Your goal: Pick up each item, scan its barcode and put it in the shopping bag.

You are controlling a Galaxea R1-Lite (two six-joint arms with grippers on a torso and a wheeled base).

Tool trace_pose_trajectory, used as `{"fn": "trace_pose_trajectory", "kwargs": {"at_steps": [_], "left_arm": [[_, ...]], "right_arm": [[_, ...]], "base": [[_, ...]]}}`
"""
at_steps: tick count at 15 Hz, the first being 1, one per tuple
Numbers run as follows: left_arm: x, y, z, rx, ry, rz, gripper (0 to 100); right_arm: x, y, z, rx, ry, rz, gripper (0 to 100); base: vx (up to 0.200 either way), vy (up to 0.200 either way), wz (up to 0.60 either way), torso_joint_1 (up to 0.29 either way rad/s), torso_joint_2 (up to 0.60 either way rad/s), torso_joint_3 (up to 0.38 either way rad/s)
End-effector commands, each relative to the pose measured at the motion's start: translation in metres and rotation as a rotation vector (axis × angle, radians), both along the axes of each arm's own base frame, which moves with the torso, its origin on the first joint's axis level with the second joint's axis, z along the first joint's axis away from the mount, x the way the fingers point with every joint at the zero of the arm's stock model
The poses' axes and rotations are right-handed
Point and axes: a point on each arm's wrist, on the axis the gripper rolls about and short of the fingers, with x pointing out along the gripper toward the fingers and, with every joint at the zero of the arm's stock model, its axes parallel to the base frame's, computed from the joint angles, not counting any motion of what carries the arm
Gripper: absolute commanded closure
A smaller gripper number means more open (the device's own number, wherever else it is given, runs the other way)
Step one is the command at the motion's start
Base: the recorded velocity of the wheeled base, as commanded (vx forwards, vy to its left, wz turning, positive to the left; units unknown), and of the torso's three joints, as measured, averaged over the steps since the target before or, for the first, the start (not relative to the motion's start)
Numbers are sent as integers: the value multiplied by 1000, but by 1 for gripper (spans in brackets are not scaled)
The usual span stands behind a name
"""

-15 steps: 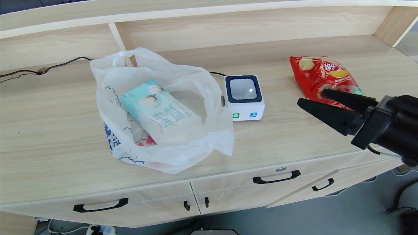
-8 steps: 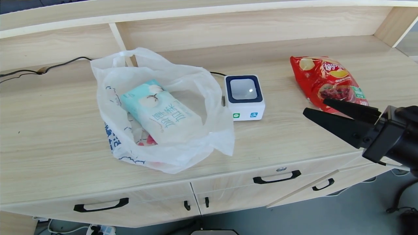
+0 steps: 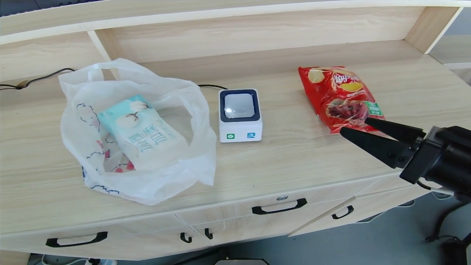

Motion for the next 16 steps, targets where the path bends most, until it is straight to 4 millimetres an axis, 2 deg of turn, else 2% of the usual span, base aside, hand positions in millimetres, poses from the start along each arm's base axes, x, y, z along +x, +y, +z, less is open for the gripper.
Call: {"fn": "trace_pose_trajectory", "kwargs": {"at_steps": [1,3,4,7,10,12,14,16], "left_arm": [[0,0,0,0,1,0,0],[0,0,0,0,1,0,0],[0,0,0,0,1,0,0],[0,0,0,-3,-2,0,0],[0,0,0,-3,-2,0,0],[0,0,0,-3,-2,0,0],[0,0,0,-3,0,0,0],[0,0,0,-3,0,0,0]], "right_arm": [[4,0,-2,-5,12,-12,0],[18,5,6,-21,-17,-19,0],[30,9,8,-45,-28,-14,0],[61,6,14,-156,-90,-55,0],[76,-1,10,-268,-12,-120,0],[96,-13,8,-280,10,-214,0],[122,-30,16,-312,-24,-285,0],[142,-29,16,-310,-27,-283,0]], "base": [[0,-200,0,2,-2,2],[0,-200,0,-2,0,2],[200,0,0,-2,-2,-7],[0,0,0,0,0,0],[0,0,0,0,0,0],[0,0,0,0,0,0],[0,0,0,0,0,0],[0,0,0,0,0,0]]}}
